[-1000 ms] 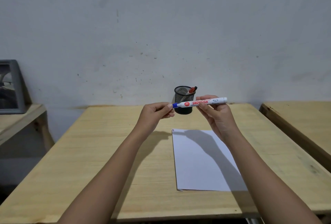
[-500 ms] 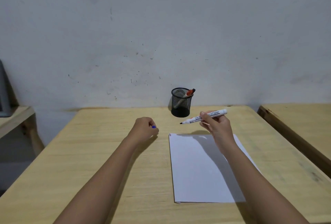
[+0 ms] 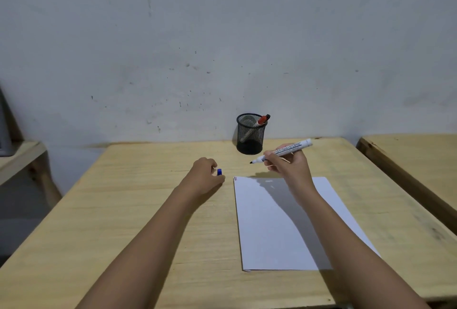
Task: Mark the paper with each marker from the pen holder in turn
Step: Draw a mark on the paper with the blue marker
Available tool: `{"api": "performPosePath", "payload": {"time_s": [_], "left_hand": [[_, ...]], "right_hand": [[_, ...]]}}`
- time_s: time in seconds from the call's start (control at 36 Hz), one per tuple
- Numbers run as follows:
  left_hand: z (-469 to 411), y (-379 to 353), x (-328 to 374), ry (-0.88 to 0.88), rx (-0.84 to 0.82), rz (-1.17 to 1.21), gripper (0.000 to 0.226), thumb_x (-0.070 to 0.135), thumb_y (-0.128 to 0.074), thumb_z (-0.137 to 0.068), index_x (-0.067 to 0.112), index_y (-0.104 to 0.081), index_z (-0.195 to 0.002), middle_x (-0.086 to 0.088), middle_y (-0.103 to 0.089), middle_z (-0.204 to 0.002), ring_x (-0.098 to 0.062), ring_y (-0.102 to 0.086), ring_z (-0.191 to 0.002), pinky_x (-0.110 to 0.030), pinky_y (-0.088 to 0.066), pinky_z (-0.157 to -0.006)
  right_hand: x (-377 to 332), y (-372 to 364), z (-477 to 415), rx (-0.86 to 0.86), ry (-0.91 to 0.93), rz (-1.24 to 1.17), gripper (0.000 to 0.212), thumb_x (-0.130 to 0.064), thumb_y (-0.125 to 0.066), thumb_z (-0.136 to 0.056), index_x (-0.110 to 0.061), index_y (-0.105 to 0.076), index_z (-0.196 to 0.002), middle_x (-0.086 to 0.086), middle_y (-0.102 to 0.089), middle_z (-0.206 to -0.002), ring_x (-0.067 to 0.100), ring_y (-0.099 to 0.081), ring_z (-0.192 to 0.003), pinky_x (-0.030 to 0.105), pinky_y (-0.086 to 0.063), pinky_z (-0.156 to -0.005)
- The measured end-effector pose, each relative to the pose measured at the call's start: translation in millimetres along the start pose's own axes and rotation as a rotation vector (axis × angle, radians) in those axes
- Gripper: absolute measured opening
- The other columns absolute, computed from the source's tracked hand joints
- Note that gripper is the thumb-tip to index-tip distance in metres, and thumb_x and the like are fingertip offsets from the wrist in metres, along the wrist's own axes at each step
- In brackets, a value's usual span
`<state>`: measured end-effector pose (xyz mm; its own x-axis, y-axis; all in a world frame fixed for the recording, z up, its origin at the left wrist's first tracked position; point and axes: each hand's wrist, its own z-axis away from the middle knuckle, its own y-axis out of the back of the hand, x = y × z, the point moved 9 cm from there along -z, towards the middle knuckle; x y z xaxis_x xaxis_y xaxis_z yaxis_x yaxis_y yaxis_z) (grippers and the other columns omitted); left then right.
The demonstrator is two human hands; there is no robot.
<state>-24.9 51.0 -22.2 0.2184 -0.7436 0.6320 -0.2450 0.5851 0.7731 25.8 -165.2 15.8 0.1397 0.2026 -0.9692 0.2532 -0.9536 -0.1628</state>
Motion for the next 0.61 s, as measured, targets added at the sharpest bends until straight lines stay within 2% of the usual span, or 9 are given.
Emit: {"api": "performPosePath", "payload": {"time_s": [0.08,0.17,0.25,0.33,0.42,0.44,0.5,0.56,0.61], "left_hand": [[15.0,20.6,4.2,-0.018,0.182,0.057,0.035,0.018,-0.057,-0.086,0.005,-0.055,-0.119,-0.007,-0.052,-0.112,-0.016,-0.049,-0.091,-0.023,-0.035,-0.075],[36.5,34.8,16.7,-0.129,0.329,0.081,0.022,0.016,-0.052,-0.09,0.006,-0.06,-0.109,0.001,-0.053,-0.105,-0.014,-0.051,-0.095,-0.02,-0.036,-0.078],[52.9,15.9,31.7,-0.23,0.19,0.081,0.022,0.02,-0.053,-0.09,0.011,-0.062,-0.107,0.006,-0.054,-0.102,-0.012,-0.053,-0.099,-0.021,-0.039,-0.083],[64.2,-10.8,40.5,-0.308,0.008,0.023,0.031,0.03,-0.054,-0.09,0.013,-0.059,-0.117,0.005,-0.057,-0.116,-0.008,-0.051,-0.104,-0.022,-0.04,-0.086],[69.2,-23.4,42.8,-0.339,-0.065,0.001,0.035,0.034,-0.053,-0.091,0.013,-0.06,-0.117,0.001,-0.06,-0.121,-0.013,-0.054,-0.11,-0.028,-0.045,-0.092],[69.2,-27.0,42.3,-0.345,-0.081,-0.024,0.033,0.035,-0.052,-0.091,0.012,-0.062,-0.112,0.0,-0.062,-0.117,-0.015,-0.055,-0.107,-0.031,-0.046,-0.09],[69.1,-33.2,41.2,-0.363,-0.099,-0.086,0.03,0.036,-0.05,-0.092,0.008,-0.06,-0.094,-0.003,-0.061,-0.097,-0.016,-0.054,-0.089,-0.033,-0.046,-0.078],[68.0,-35.1,37.5,-0.354,-0.086,-0.097,0.03,0.036,-0.05,-0.092,0.008,-0.051,-0.081,0.001,-0.051,-0.08,-0.014,-0.045,-0.074,-0.03,-0.04,-0.067],[66.9,-36.8,33.9,-0.338,-0.076,-0.092,0.031,0.038,-0.05,-0.091,0.007,-0.054,-0.085,0.0,-0.057,-0.087,-0.015,-0.048,-0.077,-0.034,-0.046,-0.071]], "right_hand": [[0.4,-6.4,1.6,-0.026,0.019,0.102,0.026,0.002,-0.073,-0.074,-0.013,-0.053,-0.078,0.005,-0.062,-0.077,0.002,-0.059,-0.06,0.014,-0.047,-0.059],[8.1,-12.0,3.1,-0.01,-0.008,0.138,0.021,-0.004,-0.074,-0.075,-0.014,-0.055,-0.075,0.001,-0.056,-0.067,0.002,-0.051,-0.051,0.017,-0.041,-0.055],[15.9,-22.2,3.0,0.009,-0.019,0.109,0.013,-0.01,-0.068,-0.081,-0.012,-0.057,-0.074,-0.001,-0.059,-0.062,0.008,-0.053,-0.054,0.02,-0.044,-0.056],[29.3,-30.9,-0.3,0.033,-0.066,0.049,0.013,-0.011,-0.064,-0.085,-0.013,-0.058,-0.073,0.003,-0.064,-0.069,0.013,-0.058,-0.06,0.023,-0.048,-0.06],[42.8,-33.5,-4.2,0.083,-0.12,0.046,0.009,-0.013,-0.069,-0.081,-0.008,-0.061,-0.081,0.006,-0.062,-0.071,0.015,-0.058,-0.063,0.024,-0.049,-0.064],[47.0,-32.9,-5.0,0.107,-0.142,0.06,0.015,-0.014,-0.071,-0.079,-0.006,-0.061,-0.087,0.006,-0.062,-0.072,0.015,-0.058,-0.064,0.024,-0.049,-0.065],[52.7,-32.5,-4.9,0.139,-0.18,0.1,0.029,-0.016,-0.075,-0.075,-0.002,-0.061,-0.096,0.008,-0.063,-0.077,0.014,-0.057,-0.064,0.022,-0.048,-0.063],[54.3,-34.0,-4.0,0.15,-0.186,0.13,0.027,-0.015,-0.073,-0.075,-0.001,-0.059,-0.093,0.01,-0.062,-0.078,0.013,-0.054,-0.06,0.021,-0.043,-0.057],[56.3,-37.0,-3.1,0.156,-0.187,0.123,0.019,-0.012,-0.068,-0.076,-0.005,-0.054,-0.086,0.01,-0.058,-0.076,0.012,-0.05,-0.057,0.021,-0.04,-0.055]]}}
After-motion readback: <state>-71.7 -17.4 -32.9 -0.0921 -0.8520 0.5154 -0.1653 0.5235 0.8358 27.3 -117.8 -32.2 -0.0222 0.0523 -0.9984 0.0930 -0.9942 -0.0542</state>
